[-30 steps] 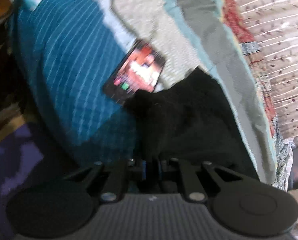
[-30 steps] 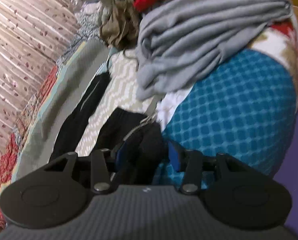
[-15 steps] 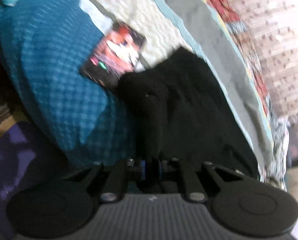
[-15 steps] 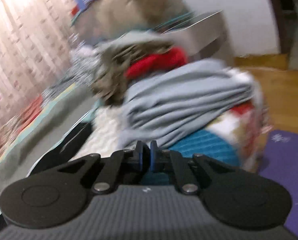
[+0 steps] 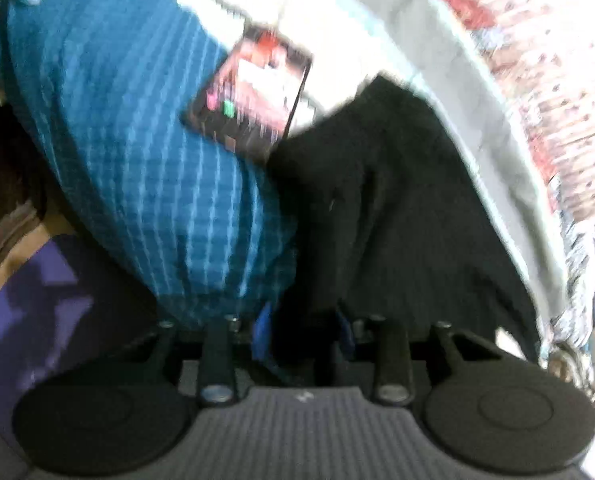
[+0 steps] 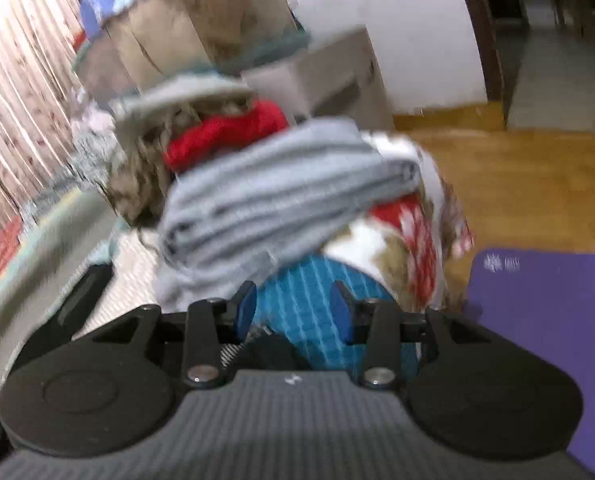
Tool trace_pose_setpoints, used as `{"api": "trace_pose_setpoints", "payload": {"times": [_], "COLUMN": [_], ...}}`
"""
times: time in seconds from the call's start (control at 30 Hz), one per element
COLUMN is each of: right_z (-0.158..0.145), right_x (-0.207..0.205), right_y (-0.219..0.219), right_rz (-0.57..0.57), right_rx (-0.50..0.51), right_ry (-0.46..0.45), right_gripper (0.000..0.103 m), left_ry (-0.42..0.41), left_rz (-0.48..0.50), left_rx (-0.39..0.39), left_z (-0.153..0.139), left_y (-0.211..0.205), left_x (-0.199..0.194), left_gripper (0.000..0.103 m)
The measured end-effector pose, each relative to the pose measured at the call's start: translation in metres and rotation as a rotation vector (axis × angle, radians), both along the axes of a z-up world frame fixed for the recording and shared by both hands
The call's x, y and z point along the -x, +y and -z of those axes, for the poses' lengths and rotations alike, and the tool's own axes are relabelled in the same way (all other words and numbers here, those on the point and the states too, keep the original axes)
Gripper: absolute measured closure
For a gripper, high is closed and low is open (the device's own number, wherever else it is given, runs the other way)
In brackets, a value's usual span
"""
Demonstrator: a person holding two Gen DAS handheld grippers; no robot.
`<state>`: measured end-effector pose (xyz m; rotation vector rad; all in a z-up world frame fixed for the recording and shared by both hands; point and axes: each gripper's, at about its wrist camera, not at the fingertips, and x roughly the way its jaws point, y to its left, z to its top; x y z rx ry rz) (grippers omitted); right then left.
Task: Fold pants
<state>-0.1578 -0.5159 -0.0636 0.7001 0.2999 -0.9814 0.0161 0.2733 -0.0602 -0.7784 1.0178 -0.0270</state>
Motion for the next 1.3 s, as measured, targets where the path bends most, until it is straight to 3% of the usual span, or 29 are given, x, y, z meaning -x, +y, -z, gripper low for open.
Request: {"api": "trace_pose_setpoints", "payload": {"times": [0.17,0.33,0.4,0.47,0.6,0.73,0.83,0.97,1.03,1.07,1.1,1.2,1.27,1.3], "right_z": [-0.032,-0.047,-0.056,-0.066,-0.085,-0.093,-0.082,-0.051,-0.030,-0.022,-0.013,0.010,0.025,0.028], "right_x": [-0.020,-0.071,-0.099,-0.124,-0.188,-0.270,-0.331,-0.398,-0.422,-0.431,-0.443,-0.471,-0.488,-0.492], "right_y": [0.019,0.022,0.020,0.015,0.000,-0.023,-0.042,-0.053,-0.059,-0.063,-0.065,-0.065,-0.060,-0.056], "right_rz": [-0.131,-0.347,-0.438,-0.496,-0.556,-0.583,-0.569,-0.541,-0.513,-0.496,-0.475,-0.432,-0.412,-0.419], "right_rx": [0.075,-0.027,-0.071,-0.107,-0.144,-0.157,-0.217,-0.224,-0.244,-0.256,-0.268,-0.271,-0.242,-0.218], "right_ry": [-0.034,-0.068,-0.069,-0.070,-0.040,0.084,0.173,0.273,0.306,0.316,0.321,0.354,0.443,0.473], "right_gripper": [0.059,0.059,0.059,0.059,0.054,0.048,0.048,0.048,0.048,0.048,0.048,0.047,0.047,0.052], "left_ry": [-0.162,-0.262,-0.317,-0.350,-0.387,-0.395,-0.387,-0.364,-0.329,-0.323,-0.335,-0.346,-0.373,-0.382], "left_rz": [-0.057,0.051,0.126,0.210,0.364,0.537,0.655,0.752,0.779,0.790,0.799,0.821,0.819,0.808], "left_rx": [-0.091,-0.372,-0.504,-0.590,-0.746,-0.936,-0.979,-1.035,-1.051,-1.047,-1.027,-1.045,-1.086,-1.084], "left_z": [-0.052,-0.100,-0.112,-0.117,-0.101,-0.056,-0.026,0.009,0.023,0.027,0.027,0.026,0.024,0.021], "left_y": [0.024,-0.012,-0.039,-0.067,-0.128,-0.186,-0.215,-0.236,-0.238,-0.240,-0.241,-0.247,-0.249,-0.250], "left_x": [-0.004,-0.069,-0.105,-0.143,-0.218,-0.267,-0.285,-0.301,-0.306,-0.307,-0.305,-0.292,-0.279,-0.278], "left_gripper": [0.071,0.071,0.062,0.055,0.043,0.032,0.030,0.030,0.033,0.041,0.056,0.081,0.089,0.090]}}
